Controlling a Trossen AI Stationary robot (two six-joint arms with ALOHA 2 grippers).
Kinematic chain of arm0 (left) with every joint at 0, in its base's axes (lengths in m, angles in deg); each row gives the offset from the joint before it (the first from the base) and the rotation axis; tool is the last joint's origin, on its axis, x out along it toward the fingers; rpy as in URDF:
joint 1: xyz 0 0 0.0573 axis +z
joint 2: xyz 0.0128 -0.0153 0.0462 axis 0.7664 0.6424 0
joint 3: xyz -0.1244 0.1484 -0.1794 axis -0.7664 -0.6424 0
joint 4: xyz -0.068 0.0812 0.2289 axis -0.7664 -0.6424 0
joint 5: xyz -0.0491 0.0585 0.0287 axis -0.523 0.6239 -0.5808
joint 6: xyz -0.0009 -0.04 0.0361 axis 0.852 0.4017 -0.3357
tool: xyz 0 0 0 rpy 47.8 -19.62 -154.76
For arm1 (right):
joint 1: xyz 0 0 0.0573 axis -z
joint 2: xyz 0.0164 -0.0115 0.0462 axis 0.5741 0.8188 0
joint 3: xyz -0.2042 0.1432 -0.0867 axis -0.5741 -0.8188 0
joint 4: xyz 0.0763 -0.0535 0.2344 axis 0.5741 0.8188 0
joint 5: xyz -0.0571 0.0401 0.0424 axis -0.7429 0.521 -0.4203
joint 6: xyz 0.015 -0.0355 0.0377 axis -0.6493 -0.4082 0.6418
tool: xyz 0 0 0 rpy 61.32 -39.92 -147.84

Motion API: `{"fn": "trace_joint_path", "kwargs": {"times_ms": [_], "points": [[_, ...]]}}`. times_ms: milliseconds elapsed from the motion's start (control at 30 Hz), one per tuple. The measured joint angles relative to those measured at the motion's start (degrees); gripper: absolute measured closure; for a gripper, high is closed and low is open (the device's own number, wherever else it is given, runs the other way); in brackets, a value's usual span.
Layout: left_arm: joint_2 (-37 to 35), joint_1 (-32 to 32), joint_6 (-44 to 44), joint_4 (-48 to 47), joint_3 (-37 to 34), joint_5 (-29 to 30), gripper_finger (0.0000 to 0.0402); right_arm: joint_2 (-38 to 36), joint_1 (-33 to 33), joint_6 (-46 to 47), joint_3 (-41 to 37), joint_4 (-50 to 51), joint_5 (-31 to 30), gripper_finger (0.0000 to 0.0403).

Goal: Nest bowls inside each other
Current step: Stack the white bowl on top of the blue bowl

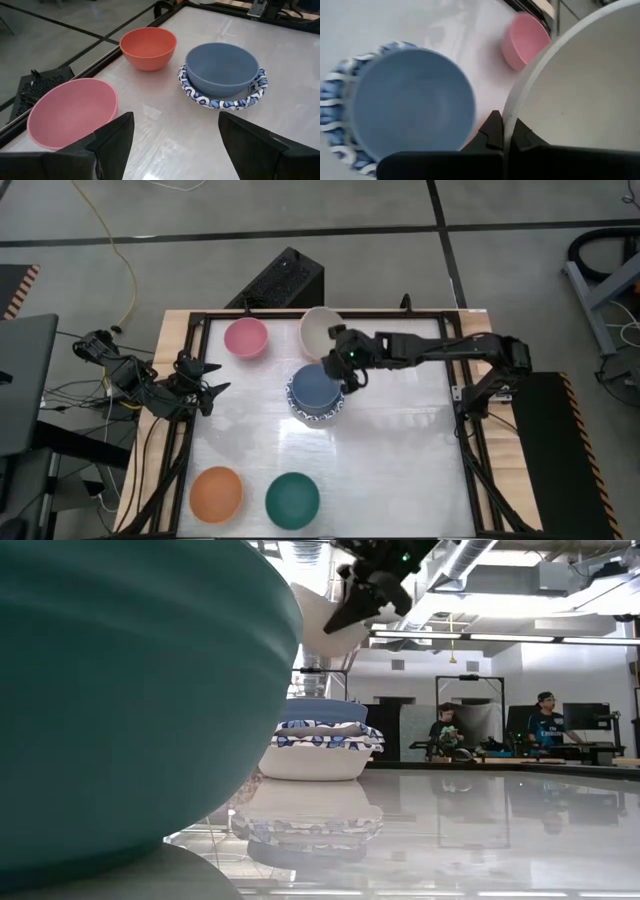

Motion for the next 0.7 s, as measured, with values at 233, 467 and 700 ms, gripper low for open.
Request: {"fn": "trace_joint_path", "kwargs": {"times_ms": [233, 467, 700], "points": [[0.0, 0.0, 0.0, 0.0, 0.0, 0.0, 0.0123, 0.0, -5.1, -1.1, 0.0, -0.7, 0.7, 0.0396], [0.0, 0.0, 0.0, 0.0, 0.0, 0.0, 0.0123, 0.0, -8.8, -0.1, 0.0, 0.2, 1.2, 0.0396], [0.0, 0.0, 0.0, 0.0, 0.0, 0.0, 0.0123, 0.0, -9.8, 1.4, 0.0, 2.4, 3.8, 0.0396]]}}
